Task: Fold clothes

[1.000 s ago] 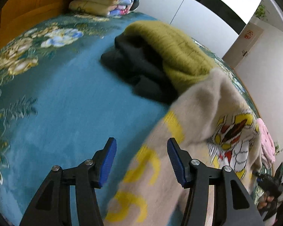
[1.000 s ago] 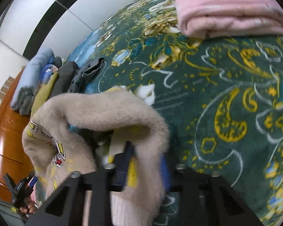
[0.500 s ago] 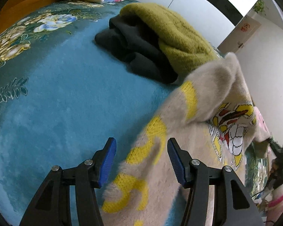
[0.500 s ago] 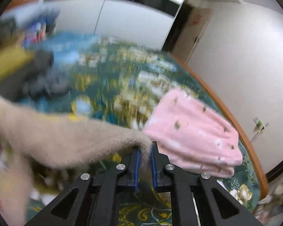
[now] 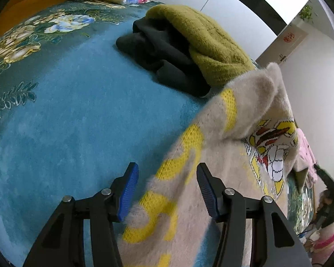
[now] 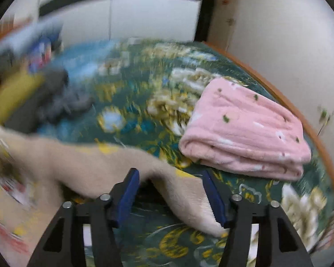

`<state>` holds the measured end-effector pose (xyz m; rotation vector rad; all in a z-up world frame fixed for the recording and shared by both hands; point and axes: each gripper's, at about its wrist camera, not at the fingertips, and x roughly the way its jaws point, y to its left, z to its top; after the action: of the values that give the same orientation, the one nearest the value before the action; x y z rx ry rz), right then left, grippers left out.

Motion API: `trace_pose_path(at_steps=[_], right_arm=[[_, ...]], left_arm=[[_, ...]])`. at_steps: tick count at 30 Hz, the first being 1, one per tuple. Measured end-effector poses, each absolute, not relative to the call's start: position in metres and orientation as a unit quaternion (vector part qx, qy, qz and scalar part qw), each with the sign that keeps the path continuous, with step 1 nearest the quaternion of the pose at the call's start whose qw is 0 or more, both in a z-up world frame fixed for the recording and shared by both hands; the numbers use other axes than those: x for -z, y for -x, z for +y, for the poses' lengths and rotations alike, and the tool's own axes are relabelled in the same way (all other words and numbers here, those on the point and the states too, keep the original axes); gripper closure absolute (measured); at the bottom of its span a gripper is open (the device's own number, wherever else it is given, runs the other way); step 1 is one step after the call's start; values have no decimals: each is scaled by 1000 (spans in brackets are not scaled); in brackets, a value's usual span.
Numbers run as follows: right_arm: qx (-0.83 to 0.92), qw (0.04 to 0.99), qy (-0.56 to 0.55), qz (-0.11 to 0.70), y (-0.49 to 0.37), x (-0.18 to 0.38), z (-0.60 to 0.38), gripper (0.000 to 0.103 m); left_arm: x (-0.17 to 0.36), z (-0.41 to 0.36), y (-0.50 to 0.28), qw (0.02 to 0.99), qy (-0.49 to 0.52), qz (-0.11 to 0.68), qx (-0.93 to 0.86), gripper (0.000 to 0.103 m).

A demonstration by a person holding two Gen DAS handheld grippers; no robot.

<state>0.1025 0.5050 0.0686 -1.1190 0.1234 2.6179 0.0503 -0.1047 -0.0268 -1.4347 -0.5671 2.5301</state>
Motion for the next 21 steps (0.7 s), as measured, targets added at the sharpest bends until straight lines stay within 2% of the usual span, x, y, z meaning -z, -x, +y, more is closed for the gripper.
trace_pose_path(at_steps=[5,8,14,21], right_arm=[[-913,134,374,89,-137,-74,495,37],[-904,136,389,112,-149,-58,491,37],[-885,140,408,175,-167,-27,495,37],[-884,148,400,189,-184,-24,501,37]], left_arm=[[34,-105,-47,88,492,-197,-844,71],[31,-103,-46,92,484,-199,-847,95],[-9,-101,-34,77,444,-107,-886,95],[-54,-97,20,59,409,-11,-911,95]])
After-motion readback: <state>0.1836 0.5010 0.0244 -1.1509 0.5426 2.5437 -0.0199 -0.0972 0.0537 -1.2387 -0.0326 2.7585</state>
